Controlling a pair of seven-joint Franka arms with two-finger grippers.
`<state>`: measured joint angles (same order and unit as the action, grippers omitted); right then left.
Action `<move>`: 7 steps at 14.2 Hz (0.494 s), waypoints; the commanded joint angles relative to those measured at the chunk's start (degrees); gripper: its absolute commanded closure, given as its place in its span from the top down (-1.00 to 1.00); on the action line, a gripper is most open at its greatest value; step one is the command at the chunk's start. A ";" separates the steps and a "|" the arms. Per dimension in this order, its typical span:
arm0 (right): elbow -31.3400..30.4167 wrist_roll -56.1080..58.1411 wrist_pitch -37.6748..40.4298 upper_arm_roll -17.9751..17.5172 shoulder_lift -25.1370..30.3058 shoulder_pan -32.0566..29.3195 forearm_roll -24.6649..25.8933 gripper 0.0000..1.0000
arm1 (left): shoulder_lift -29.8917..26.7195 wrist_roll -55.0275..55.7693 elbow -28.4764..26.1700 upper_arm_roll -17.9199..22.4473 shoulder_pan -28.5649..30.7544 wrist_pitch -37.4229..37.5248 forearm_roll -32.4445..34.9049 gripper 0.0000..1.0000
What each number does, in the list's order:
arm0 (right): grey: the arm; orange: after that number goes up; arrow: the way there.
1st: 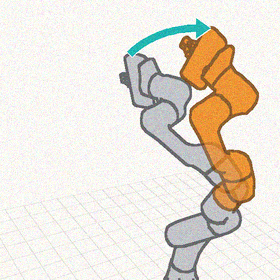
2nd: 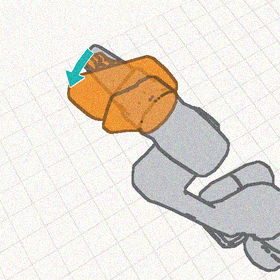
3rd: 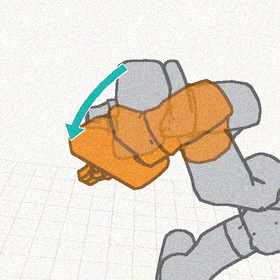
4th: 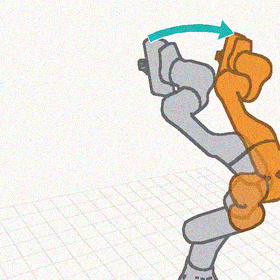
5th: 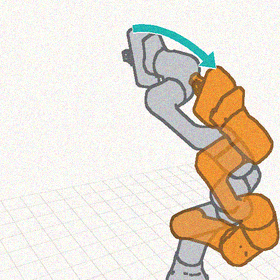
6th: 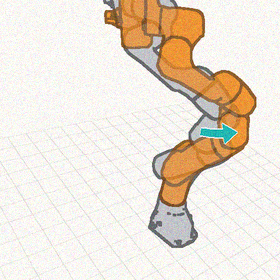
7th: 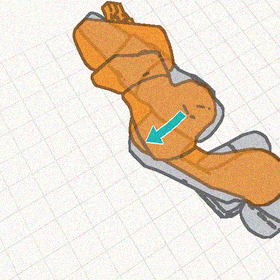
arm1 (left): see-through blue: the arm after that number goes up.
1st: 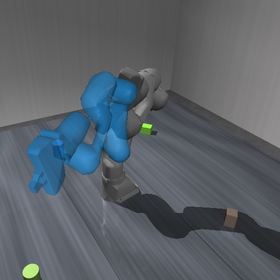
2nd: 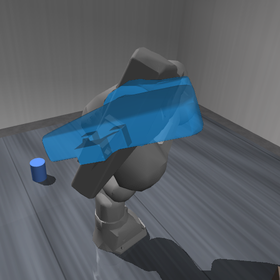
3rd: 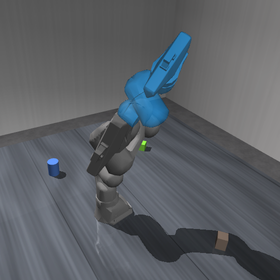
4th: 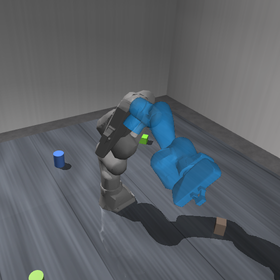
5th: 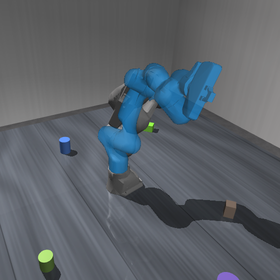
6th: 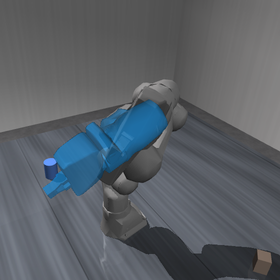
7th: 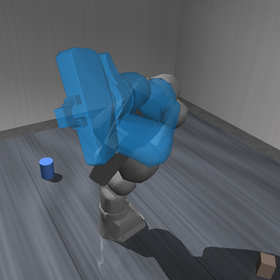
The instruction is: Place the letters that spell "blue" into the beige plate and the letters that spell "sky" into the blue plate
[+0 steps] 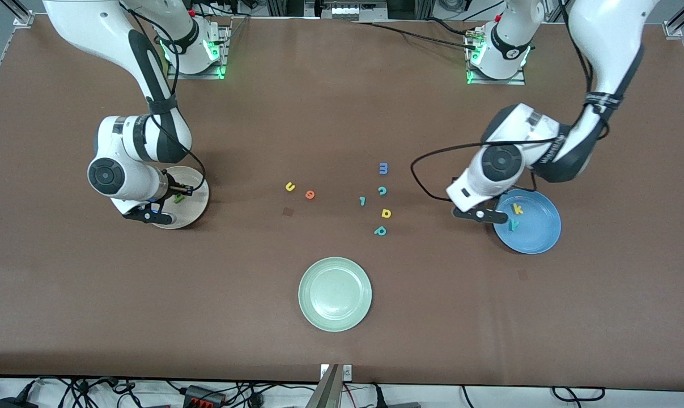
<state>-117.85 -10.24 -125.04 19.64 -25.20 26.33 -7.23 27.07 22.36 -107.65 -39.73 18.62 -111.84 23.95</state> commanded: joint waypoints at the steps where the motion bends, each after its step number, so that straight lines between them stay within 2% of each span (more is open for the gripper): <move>1: 0.08 0.48 -0.02 -0.31 -0.20 0.04 0.46 -0.61 | 4.03 -8.79 4.89 1.57 2.99 0.75 1.28 -0.80; 2: 0.17 0.13 -0.02 -0.31 -0.37 0.12 0.37 -0.37 | 5.09 -11.96 5.86 2.89 3.52 -0.13 1.37 -0.80; 3: 0.17 0.13 -0.02 -0.31 -0.38 0.30 0.37 -0.29 | 5.88 -14.78 5.96 4.38 4.14 -2.05 1.54 -0.80; 5: 0.52 -0.40 0.33 -0.31 -0.11 0.30 0.29 0.99 | 7.73 -19.70 5.61 6.06 6.41 -5.22 1.54 -0.78; 7: 2.27 -0.14 1.38 -0.31 0.32 0.56 0.28 1.00 | 9.23 -24.45 5.61 6.15 9.31 -6.20 1.54 -0.74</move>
<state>-117.05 -10.28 -125.02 19.50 -25.78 26.55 -7.23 34.10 2.38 -103.43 -33.04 25.59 -117.50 24.03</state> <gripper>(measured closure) 0.401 0.731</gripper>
